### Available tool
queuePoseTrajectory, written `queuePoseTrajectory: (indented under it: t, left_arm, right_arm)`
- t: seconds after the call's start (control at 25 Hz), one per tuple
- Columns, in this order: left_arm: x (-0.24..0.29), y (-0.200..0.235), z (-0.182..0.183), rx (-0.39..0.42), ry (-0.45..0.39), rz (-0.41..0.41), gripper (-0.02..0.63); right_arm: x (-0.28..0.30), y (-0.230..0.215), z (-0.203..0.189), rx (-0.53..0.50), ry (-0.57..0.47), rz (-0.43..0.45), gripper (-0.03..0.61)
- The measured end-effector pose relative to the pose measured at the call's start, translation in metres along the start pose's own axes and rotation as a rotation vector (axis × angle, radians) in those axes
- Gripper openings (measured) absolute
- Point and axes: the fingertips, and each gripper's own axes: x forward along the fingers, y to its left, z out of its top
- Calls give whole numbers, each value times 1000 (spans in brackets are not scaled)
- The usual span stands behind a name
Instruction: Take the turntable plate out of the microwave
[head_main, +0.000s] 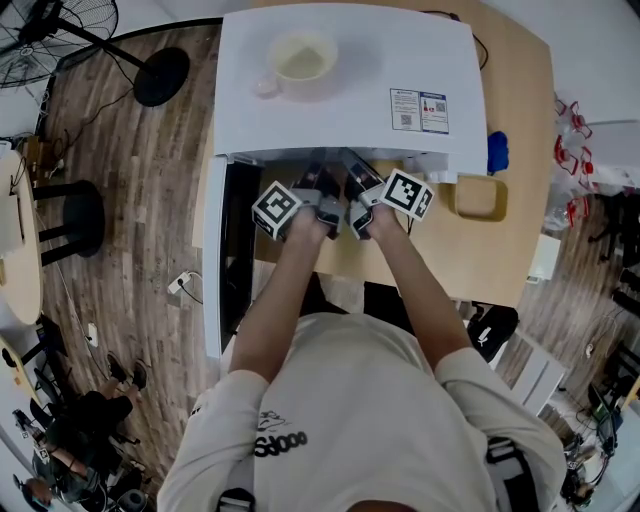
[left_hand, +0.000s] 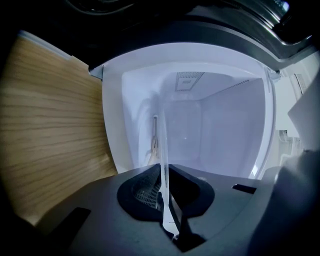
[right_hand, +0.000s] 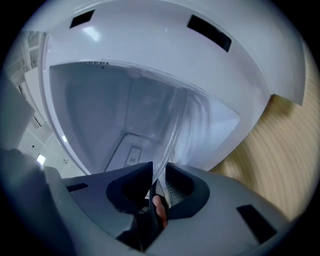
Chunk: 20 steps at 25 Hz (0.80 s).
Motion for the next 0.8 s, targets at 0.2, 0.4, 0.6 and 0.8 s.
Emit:
queuePoseTrajectory:
  t: [0.2, 0.4, 0.6, 0.8]
  left_arm:
    - [-8, 2, -3, -13, -11, 24, 46]
    - [-23, 4, -11, -25, -10, 22, 46]
    - [-33, 5, -12, 69, 12, 3, 57]
    - [-23, -2, -9, 85, 18, -28, 125]
  right_arm:
    - [-5, 7, -7, 61, -4, 7, 67]
    - [-16, 6, -19, 74, 7, 14, 63]
    - [-23, 6, -30, 134, 39, 29, 54]
    - [-26, 15, -35, 114, 54, 71, 51]
